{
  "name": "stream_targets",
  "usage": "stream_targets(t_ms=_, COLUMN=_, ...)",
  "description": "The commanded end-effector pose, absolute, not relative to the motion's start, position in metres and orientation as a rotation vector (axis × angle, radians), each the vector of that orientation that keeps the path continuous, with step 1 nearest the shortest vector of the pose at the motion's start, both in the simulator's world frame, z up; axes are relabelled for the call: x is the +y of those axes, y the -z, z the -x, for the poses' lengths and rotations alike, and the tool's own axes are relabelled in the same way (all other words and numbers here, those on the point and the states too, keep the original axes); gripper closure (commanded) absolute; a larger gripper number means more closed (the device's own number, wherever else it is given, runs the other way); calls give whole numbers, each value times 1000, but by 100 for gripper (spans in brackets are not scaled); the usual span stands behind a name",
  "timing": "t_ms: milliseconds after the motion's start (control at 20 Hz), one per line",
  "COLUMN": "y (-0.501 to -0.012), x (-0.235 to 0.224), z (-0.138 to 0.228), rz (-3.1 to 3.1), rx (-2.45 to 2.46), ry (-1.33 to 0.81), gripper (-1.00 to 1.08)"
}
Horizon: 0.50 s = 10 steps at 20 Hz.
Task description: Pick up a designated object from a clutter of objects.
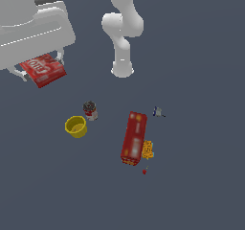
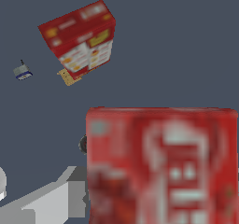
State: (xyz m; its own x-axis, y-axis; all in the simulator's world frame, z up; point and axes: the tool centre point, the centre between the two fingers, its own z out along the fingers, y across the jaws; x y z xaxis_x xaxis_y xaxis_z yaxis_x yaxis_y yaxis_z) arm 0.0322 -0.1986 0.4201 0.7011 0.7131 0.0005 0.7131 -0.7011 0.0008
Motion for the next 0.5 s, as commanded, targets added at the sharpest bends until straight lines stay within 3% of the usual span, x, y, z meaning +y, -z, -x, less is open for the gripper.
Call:
stream_targets(t_ms=0, y=-428, x=-201, z=-34, rz=-2897, rx=1215, ry=0, gripper=108)
stream_targets(t_ms=450, y=-439, x=-205, z=-38, rz=-2897, rx=1215, ry=0, gripper=108)
